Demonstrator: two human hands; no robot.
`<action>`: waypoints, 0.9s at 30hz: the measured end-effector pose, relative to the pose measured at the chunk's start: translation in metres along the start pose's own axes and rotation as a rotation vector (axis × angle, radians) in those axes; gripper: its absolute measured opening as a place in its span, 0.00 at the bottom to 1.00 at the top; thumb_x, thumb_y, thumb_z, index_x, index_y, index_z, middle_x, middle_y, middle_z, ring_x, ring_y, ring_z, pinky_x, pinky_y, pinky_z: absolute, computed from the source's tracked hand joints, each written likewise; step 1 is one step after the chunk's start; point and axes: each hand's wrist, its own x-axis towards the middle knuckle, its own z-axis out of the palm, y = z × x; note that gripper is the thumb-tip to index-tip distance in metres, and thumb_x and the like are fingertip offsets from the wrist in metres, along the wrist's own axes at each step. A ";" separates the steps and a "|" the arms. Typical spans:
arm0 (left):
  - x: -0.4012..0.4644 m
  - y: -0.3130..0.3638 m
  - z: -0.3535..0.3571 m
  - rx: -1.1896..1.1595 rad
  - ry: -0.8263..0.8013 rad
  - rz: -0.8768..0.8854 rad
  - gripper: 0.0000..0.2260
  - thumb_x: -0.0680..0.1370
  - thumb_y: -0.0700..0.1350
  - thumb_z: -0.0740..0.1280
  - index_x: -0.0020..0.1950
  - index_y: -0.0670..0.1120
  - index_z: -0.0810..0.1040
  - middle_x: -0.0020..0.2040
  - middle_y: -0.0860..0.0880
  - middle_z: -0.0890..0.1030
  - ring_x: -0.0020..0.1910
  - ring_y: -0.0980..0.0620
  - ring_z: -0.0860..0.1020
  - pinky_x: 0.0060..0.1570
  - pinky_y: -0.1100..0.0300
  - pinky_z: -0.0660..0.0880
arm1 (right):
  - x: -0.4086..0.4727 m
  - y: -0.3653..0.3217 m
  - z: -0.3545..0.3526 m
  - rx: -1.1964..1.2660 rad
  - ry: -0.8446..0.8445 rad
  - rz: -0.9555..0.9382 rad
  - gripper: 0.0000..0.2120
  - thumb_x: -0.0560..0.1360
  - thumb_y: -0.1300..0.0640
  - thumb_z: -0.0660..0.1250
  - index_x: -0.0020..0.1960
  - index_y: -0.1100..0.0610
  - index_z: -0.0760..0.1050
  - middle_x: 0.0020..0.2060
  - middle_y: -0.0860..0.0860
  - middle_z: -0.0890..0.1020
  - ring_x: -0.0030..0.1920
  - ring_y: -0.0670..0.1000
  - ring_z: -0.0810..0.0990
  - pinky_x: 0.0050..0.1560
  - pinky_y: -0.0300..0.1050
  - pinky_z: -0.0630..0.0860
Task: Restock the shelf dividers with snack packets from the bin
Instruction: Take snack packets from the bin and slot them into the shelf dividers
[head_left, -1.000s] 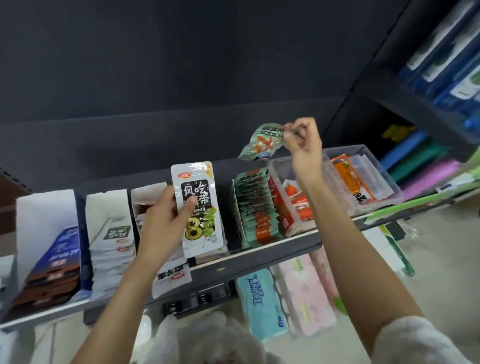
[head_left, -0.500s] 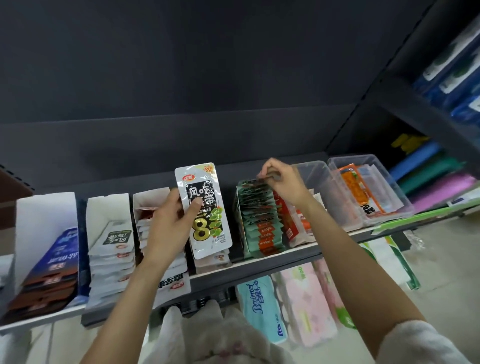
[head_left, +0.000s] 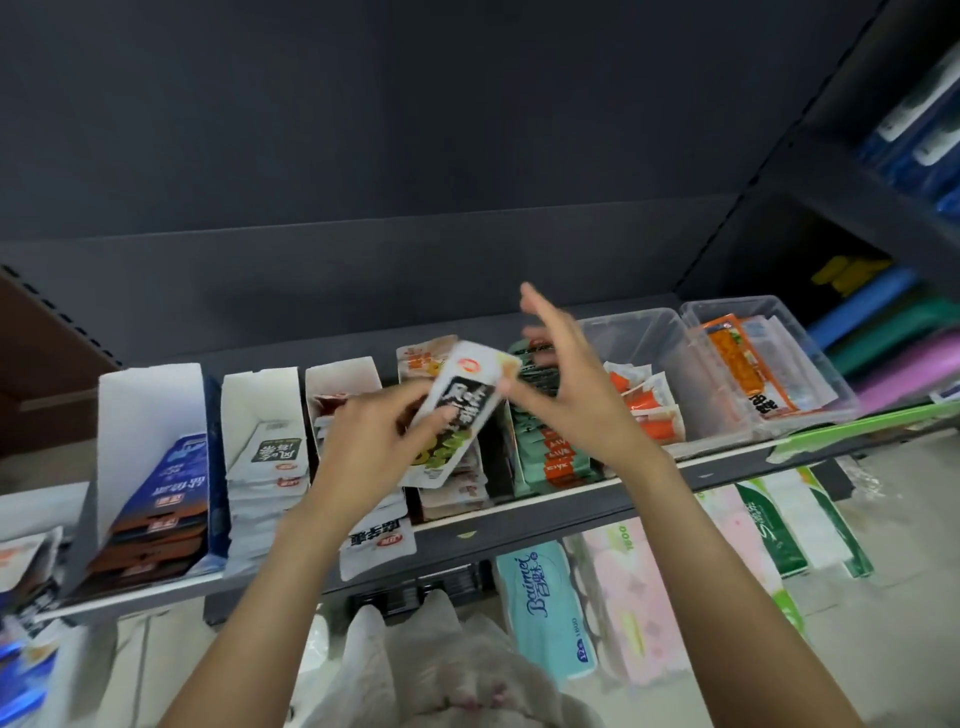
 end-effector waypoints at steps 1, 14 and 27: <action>-0.001 -0.002 -0.002 0.085 -0.029 0.091 0.10 0.76 0.53 0.67 0.54 0.52 0.82 0.38 0.59 0.82 0.32 0.61 0.77 0.30 0.66 0.74 | -0.004 -0.009 0.004 0.015 -0.069 0.022 0.36 0.73 0.53 0.70 0.72 0.34 0.53 0.63 0.43 0.72 0.60 0.43 0.74 0.57 0.40 0.74; -0.076 -0.089 -0.067 0.501 0.048 -0.260 0.20 0.75 0.54 0.57 0.60 0.46 0.78 0.56 0.46 0.82 0.54 0.42 0.79 0.61 0.42 0.71 | -0.008 -0.051 0.053 0.550 0.015 0.086 0.10 0.81 0.63 0.58 0.59 0.55 0.72 0.54 0.50 0.81 0.53 0.47 0.81 0.49 0.43 0.81; -0.105 -0.098 -0.063 0.753 -0.046 -0.158 0.14 0.69 0.43 0.73 0.54 0.43 0.82 0.50 0.44 0.83 0.50 0.41 0.80 0.59 0.44 0.71 | 0.039 -0.099 0.203 -0.840 -0.106 -0.476 0.13 0.73 0.63 0.60 0.54 0.58 0.78 0.41 0.53 0.84 0.56 0.55 0.74 0.54 0.49 0.65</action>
